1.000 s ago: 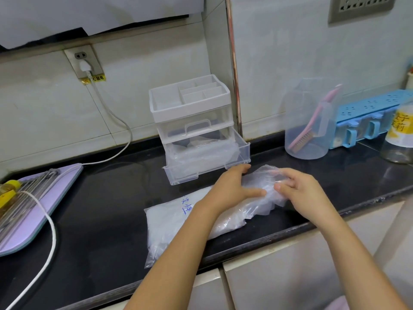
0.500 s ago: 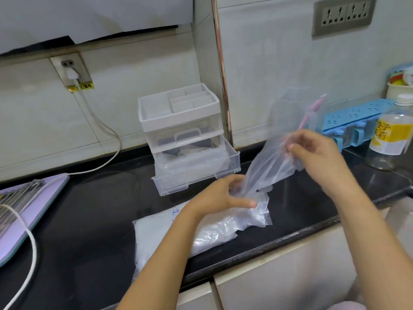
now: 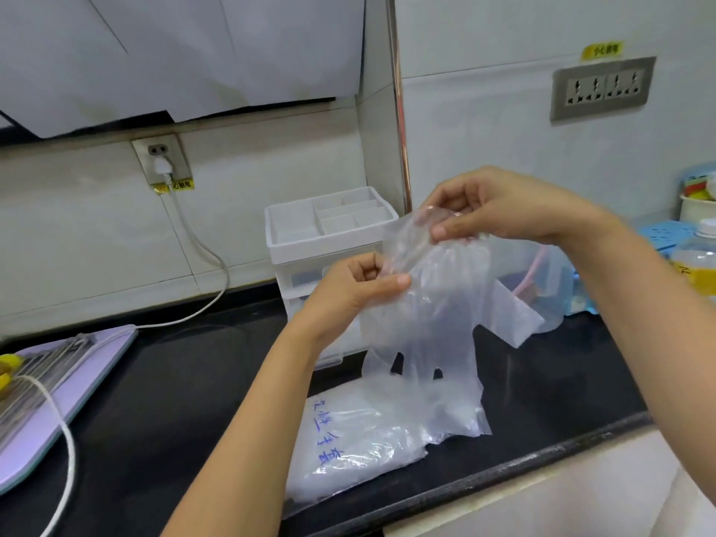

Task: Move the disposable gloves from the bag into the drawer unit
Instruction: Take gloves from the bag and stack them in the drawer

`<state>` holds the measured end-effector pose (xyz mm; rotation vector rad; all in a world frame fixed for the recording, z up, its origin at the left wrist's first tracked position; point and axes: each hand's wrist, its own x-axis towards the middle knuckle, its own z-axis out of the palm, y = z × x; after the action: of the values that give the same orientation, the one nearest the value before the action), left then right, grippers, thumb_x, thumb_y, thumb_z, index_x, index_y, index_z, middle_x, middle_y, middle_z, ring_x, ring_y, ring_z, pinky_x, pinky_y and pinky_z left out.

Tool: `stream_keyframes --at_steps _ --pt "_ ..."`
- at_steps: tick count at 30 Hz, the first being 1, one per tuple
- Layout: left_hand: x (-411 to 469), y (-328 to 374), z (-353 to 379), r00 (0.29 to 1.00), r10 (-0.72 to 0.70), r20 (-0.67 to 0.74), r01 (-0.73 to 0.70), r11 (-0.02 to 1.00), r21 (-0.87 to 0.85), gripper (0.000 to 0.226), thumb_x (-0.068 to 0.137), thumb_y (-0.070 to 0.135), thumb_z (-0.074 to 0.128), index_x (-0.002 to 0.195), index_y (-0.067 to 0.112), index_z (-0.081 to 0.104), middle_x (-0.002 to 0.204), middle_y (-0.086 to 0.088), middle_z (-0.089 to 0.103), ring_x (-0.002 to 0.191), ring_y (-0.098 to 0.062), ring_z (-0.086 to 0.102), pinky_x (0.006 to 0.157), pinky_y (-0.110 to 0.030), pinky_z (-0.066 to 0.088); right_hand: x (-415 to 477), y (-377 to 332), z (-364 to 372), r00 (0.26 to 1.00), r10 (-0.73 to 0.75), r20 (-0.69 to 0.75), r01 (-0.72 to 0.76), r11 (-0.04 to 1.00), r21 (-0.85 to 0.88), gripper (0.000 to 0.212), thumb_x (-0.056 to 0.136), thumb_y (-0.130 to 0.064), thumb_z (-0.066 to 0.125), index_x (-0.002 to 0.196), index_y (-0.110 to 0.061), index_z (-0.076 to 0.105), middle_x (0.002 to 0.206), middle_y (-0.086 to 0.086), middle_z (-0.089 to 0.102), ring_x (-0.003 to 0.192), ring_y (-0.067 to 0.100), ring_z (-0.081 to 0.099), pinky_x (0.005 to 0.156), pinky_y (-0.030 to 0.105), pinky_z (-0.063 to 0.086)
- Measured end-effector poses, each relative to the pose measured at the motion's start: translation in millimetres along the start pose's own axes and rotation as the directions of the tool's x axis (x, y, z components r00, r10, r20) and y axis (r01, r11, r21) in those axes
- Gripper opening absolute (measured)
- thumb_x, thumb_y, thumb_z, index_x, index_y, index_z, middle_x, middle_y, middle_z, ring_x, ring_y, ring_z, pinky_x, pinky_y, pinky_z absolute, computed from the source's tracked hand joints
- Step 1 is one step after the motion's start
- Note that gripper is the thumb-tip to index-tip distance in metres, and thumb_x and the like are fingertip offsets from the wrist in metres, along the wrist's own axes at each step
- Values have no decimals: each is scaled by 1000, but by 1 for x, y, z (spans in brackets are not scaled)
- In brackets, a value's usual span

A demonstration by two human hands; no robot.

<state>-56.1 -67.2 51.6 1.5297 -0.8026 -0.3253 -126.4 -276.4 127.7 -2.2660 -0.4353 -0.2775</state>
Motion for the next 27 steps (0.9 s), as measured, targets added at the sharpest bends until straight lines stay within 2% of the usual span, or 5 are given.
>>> stream_keyframes --at_steps 12,15,20,24,27 --pt "-6 7 -37 987 -163 -15 159 932 327 10 88 19 67 93 14 73 79 8 68 73 -2 60 72 -15 51 50 -3 31 919 217 328 -143 962 -234 35 63 -43 80 92 -24 75 96 -1 73 94 11 65 95 28 45" --pt "-2 7 -52 978 -206 -43 201 852 483 13 86 17 69 97 10 71 87 2 70 79 -5 64 76 -16 53 70 -6 36 915 223 337 -145 959 -242 9 72 -29 80 76 -24 74 76 -8 71 78 3 63 83 21 46" --pt "6 4 -84 945 -253 -207 325 653 685 4 83 17 71 84 14 71 74 5 66 68 -6 58 64 -14 48 102 -6 39 938 254 236 -153 914 -375 13 73 -21 81 67 -25 71 63 -18 64 64 -3 56 65 10 40" --pt "26 19 -103 915 59 -399 288 596 749 7 82 14 70 76 13 67 73 1 64 71 -12 56 55 -11 40 123 -3 39 996 43 -74 -64 946 -317 11 78 -16 78 87 -11 76 71 -17 64 55 -16 54 50 -2 33" --pt "30 38 -105 793 395 -463 153 607 780 4 83 15 65 82 11 66 83 -3 66 76 -14 58 66 -18 43 124 -2 42 926 -153 -345 86 976 -202 11 82 -17 74 90 -8 74 74 -15 63 53 -12 52 55 1 37"
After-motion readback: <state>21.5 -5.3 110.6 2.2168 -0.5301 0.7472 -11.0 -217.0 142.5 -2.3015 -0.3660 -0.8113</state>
